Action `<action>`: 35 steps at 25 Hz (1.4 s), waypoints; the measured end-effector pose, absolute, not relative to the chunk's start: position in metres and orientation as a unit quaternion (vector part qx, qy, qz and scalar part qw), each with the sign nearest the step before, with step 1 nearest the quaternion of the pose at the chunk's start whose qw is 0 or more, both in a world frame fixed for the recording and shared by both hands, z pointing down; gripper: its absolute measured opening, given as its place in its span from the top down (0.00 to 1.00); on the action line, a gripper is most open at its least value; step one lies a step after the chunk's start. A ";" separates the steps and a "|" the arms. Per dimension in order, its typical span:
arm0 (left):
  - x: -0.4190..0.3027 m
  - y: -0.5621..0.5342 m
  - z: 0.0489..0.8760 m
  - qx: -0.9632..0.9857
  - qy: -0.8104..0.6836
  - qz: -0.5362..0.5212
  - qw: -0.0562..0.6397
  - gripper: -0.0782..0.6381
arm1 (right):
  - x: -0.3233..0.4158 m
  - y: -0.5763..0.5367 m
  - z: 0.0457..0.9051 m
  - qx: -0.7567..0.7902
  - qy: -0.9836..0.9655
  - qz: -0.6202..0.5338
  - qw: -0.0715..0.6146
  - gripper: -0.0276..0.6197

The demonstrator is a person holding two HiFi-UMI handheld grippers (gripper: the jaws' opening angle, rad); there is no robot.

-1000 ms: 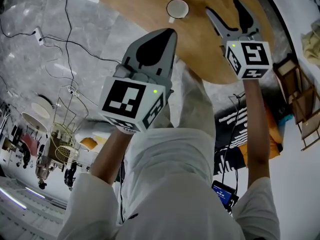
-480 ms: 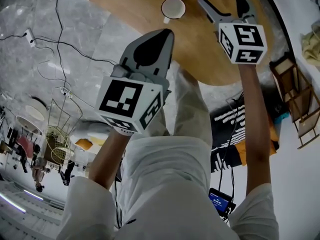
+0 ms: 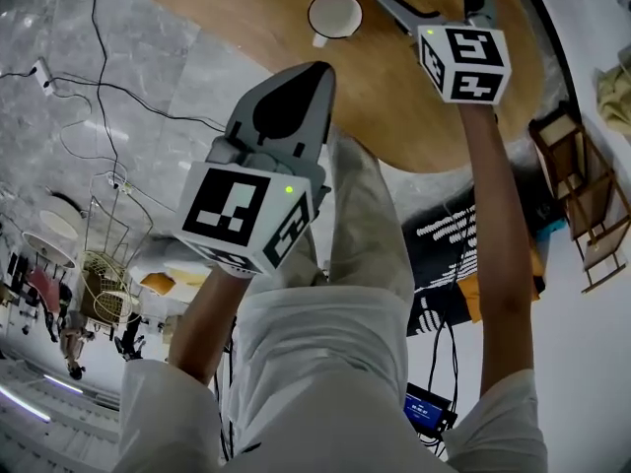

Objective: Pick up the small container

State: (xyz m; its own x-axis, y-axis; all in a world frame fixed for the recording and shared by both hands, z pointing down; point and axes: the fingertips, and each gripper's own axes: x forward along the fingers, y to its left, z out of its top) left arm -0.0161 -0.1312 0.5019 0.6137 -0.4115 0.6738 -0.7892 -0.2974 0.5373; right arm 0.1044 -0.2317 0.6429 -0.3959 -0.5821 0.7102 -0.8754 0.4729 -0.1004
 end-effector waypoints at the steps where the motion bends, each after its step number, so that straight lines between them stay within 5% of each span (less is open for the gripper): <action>1: -0.016 -0.130 0.505 0.776 -0.387 0.210 0.452 0.86 | 0.105 -0.232 0.646 0.455 -0.801 0.238 0.307 0.05; 21: -0.023 -0.119 0.550 0.763 -0.397 0.212 0.464 0.86 | 0.085 -0.252 0.712 0.442 -0.815 0.220 0.302 0.05; 29: -0.027 -0.126 0.551 0.763 -0.402 0.213 0.459 0.86 | 0.090 -0.261 0.722 0.460 -0.803 0.232 0.301 0.14; 35: -0.031 -0.128 0.553 0.761 -0.406 0.216 0.458 0.86 | 0.089 -0.264 0.727 0.452 -0.794 0.218 0.343 0.32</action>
State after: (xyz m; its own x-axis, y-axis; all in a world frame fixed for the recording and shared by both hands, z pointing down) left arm -0.0313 -0.1285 0.5529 0.5773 -0.4202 0.7001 -0.8153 -0.2499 0.5223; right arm 0.0895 -0.2638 0.7270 -0.3571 -0.5684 0.7412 -0.8668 0.4974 -0.0361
